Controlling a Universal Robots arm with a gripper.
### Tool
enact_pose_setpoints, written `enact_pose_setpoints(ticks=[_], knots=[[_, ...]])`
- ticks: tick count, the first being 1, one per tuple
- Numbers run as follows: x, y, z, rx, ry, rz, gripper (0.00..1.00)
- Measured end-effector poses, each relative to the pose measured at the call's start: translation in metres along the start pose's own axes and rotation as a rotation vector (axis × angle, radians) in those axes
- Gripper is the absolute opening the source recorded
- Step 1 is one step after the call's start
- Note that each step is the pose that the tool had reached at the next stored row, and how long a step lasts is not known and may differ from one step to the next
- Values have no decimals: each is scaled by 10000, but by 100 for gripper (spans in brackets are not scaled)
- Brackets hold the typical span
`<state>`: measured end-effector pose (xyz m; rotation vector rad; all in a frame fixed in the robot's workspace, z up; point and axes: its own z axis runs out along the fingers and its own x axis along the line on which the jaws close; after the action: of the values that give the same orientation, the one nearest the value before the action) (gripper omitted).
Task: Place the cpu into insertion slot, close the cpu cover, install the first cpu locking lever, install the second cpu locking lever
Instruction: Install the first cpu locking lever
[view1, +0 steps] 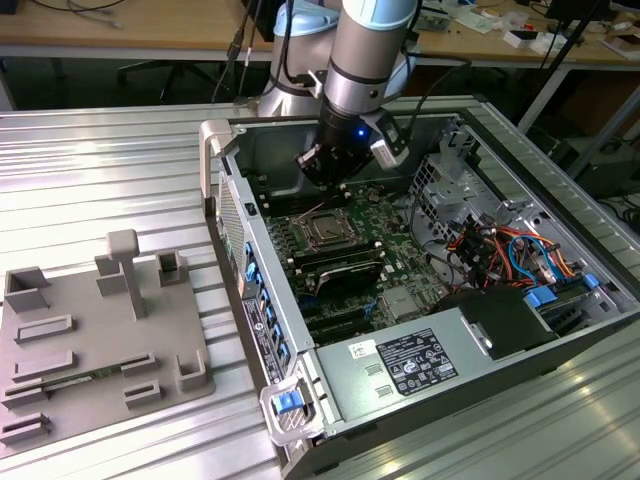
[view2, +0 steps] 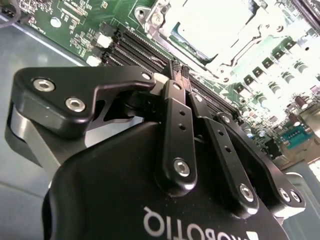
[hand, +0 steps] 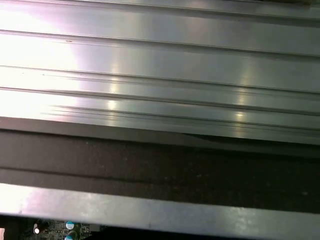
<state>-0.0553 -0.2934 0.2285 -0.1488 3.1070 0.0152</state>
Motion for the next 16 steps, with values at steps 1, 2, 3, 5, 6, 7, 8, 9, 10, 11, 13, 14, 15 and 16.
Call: enact_pose_setpoints(ticks=[1,2,3,5,6,7,8,9,10,11,13,14,15,16], knots=[[-12,-1,6,3,2,-1,11],[-23,-1,12,3,2,0,11],[-38,-1,23,3,1,-1,11],[-61,-2,44,4,2,0,11],[-67,-2,56,3,1,0,11],[-68,-2,66,3,0,0,11],[-67,-2,76,3,1,0,11],[-67,-2,86,3,1,1,11],[-66,-3,99,3,1,1,11],[-66,-3,111,4,2,0,11],[-65,-3,149,3,2,4,11],[-65,-3,161,3,1,6,11],[-64,-3,178,3,2,10,11],[-66,-3,190,4,3,11,11]])
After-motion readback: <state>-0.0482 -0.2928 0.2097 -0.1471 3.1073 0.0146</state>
